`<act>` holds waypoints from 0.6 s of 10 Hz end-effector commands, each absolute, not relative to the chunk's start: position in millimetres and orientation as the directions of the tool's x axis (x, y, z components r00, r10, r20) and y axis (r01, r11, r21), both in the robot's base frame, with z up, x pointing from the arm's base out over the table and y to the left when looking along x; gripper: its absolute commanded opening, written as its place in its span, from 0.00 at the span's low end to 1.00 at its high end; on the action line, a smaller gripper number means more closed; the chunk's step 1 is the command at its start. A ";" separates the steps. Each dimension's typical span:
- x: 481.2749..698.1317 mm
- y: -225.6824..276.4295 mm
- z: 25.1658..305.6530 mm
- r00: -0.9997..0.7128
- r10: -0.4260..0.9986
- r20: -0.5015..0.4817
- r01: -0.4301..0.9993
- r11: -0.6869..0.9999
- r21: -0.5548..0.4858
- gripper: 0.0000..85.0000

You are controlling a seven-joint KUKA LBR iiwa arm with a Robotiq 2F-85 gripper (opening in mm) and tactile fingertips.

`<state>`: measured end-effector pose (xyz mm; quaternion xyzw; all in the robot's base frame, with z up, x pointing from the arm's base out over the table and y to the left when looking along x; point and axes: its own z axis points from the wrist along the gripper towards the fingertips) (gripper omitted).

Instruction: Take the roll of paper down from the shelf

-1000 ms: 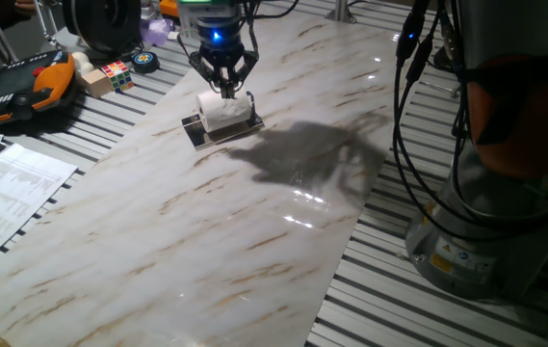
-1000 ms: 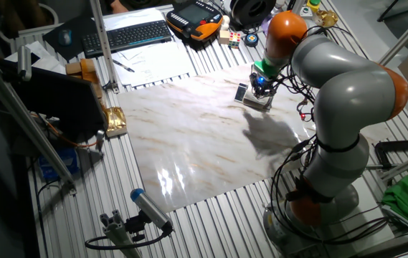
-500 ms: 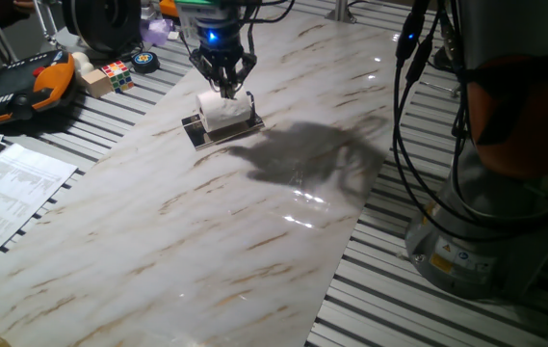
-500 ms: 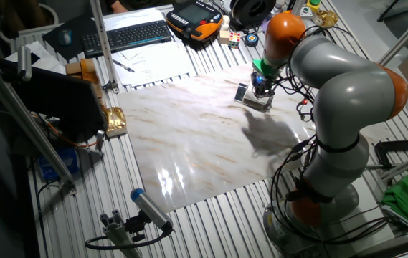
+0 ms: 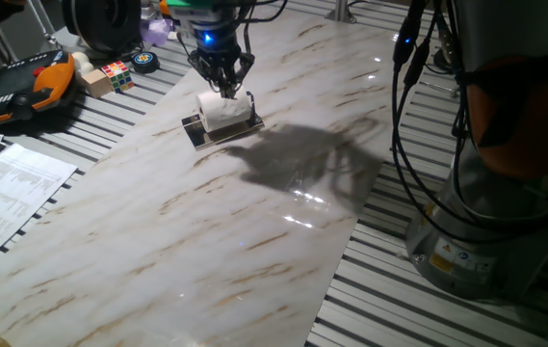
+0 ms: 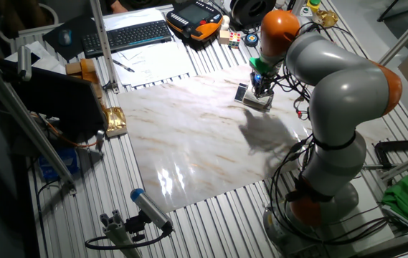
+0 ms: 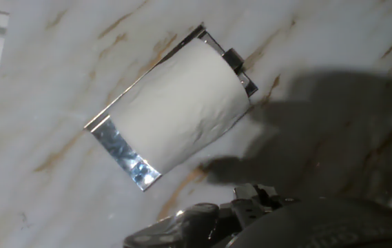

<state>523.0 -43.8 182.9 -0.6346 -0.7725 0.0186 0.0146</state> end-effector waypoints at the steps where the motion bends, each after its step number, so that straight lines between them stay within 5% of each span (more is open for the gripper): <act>1: 523.0 -43.7 182.9 -0.192 0.981 0.017 0.980 0.193 -0.042 0.01; 6: 532.4 -49.8 180.5 -0.045 0.999 -0.026 0.999 0.045 0.005 0.01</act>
